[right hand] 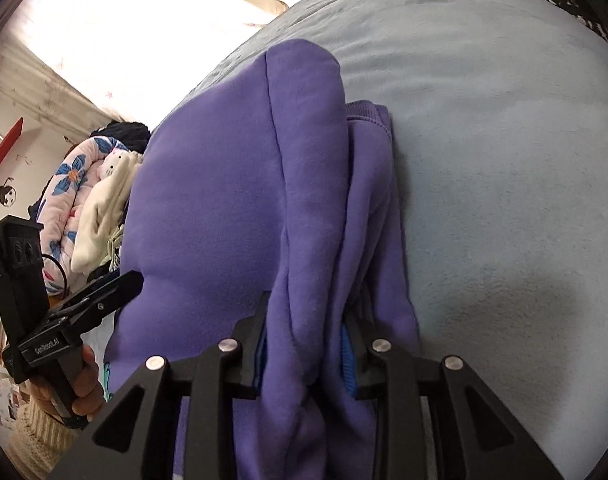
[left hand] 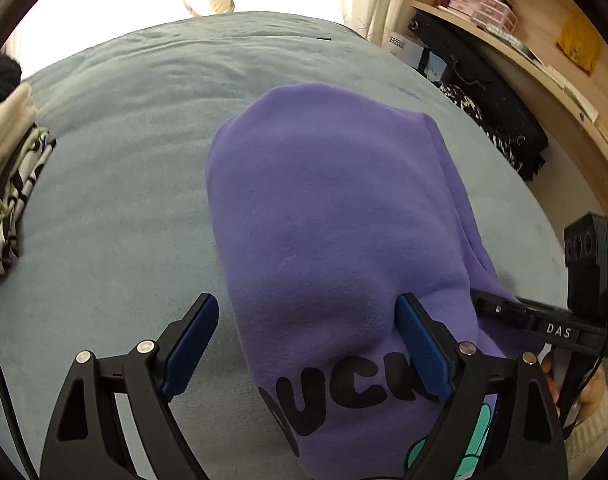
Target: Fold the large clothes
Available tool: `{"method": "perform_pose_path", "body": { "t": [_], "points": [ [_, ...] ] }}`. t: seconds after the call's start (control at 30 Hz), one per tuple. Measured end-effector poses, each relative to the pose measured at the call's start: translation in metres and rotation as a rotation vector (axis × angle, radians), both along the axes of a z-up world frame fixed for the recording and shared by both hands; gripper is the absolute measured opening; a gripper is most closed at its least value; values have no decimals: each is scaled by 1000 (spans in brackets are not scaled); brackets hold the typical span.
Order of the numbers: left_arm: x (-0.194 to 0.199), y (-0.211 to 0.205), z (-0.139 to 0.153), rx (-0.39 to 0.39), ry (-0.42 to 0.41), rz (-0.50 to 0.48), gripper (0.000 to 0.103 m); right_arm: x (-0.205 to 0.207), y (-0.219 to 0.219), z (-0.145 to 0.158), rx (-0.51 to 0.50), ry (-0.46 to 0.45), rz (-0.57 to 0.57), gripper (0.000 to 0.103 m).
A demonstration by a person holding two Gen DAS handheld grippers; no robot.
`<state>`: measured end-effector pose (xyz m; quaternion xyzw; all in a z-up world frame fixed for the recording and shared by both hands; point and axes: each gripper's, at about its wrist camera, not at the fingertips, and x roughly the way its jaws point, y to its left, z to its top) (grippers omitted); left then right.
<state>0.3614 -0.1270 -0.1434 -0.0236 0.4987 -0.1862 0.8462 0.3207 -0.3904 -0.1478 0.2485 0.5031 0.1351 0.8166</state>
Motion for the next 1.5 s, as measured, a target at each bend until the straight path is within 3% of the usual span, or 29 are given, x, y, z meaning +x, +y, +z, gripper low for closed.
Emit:
{"method": "perform_pose_path", "body": {
  "t": [0.07,0.2,0.33,0.47,0.77,0.87,0.93,1.03,1.13,1.23,1.3,1.5],
  "points": [
    [0,3,1,-10,15,8,90,-2,-1,7,-7,14,7,33],
    [0,8,14,25,9,5,90,-7,-7,28,-84,20,22,56],
    [5,15,36,27,-44,15,90,-2,-15,55,-95,-28,26,57],
    [23,27,51,9,-51,75,90,20,-19,71,-102,-73,-18,70],
    [68,8,44,32,-9,95,87,97,5,51,-92,-6,-63,70],
    [77,-9,34,95,-9,74,84,108,9,40,-191,33,-70,32],
    [79,-17,26,132,-7,59,84,106,8,37,-272,29,-93,25],
    [83,-27,12,155,16,57,85,103,3,13,-287,73,-111,25],
    [87,-24,5,97,45,96,86,98,-2,8,-260,64,-130,25],
    [83,-19,8,78,39,114,86,92,-7,16,-226,53,-133,29],
    [75,-16,14,92,17,121,86,83,-7,26,-234,39,-138,38],
    [50,-7,28,85,17,163,86,50,-7,53,-187,5,-123,39]
  ]
}}
